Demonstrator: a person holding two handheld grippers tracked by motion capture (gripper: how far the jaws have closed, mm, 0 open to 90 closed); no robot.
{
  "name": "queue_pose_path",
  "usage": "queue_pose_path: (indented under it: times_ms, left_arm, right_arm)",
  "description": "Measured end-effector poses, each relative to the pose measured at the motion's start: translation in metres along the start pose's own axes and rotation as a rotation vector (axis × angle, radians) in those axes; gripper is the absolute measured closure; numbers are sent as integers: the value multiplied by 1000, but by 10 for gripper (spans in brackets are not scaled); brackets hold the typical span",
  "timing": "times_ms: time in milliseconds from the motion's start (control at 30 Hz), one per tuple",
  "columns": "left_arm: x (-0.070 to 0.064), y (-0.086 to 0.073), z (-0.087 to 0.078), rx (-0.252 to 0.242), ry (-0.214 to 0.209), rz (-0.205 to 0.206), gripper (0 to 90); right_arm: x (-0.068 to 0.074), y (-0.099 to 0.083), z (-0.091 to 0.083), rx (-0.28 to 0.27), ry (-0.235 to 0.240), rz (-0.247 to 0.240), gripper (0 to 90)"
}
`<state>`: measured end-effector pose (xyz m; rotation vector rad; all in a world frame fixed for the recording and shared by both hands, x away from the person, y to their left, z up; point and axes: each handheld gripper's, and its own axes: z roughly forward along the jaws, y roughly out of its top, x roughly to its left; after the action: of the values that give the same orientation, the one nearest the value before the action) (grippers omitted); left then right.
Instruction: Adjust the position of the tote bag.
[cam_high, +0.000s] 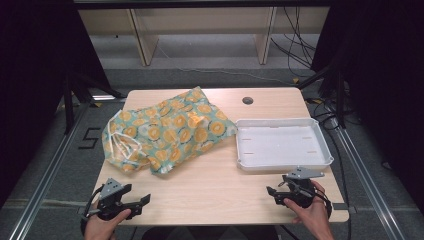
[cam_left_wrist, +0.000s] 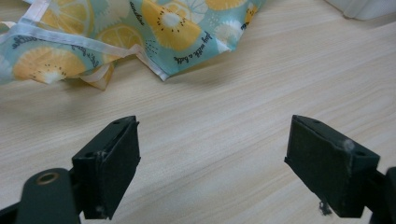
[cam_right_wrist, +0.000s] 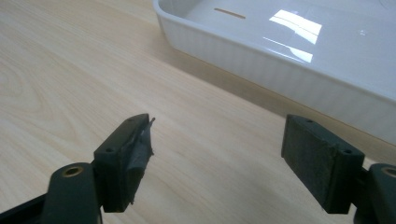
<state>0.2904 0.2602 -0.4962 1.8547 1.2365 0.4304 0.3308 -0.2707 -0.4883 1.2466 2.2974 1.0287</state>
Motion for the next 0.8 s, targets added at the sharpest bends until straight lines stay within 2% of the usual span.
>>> queue_pose_path:
  times_ms: [33,100,133,300,333,367,400,500,567,600,700,733,800]
  left_arm:
    - [0,0,0,-2,1,-2,168]
    - [0,0,0,-11,5,-14,168]
    - [0,0,0,-14,5,-18,168]
    - [0,1,0,-19,9,-14,168]
    - [0,2,-1,-20,6,-10,167]
    - [0,2,-1,-23,10,-12,168]
    - [0,2,-1,-24,6,-12,168]
    - [-1,4,-1,-25,12,-17,168]
    - [1,6,0,-28,14,-21,168]
    - [2,7,0,-32,11,-30,168]
    - [4,10,-2,-41,18,-27,181]
    - [5,11,-2,-55,25,-33,189]
    - [11,18,-3,-76,28,-49,195]
  right_arm:
    - [-1,0,1,9,26,-7,237]
    - [0,0,0,11,25,2,230]
    - [1,0,1,-7,7,-7,226]
    - [1,0,2,20,40,-8,220]
    - [2,0,2,18,40,-9,220]
    - [4,0,2,14,32,11,216]
    - [1,0,2,12,21,-27,211]
    - [2,0,1,8,29,-9,210]
    - [1,1,1,16,23,-27,205]
    - [1,0,3,18,45,-19,205]
    - [2,0,2,8,41,-9,205]
    - [0,1,3,12,48,-22,205]
    - [2,0,2,11,25,-7,205]
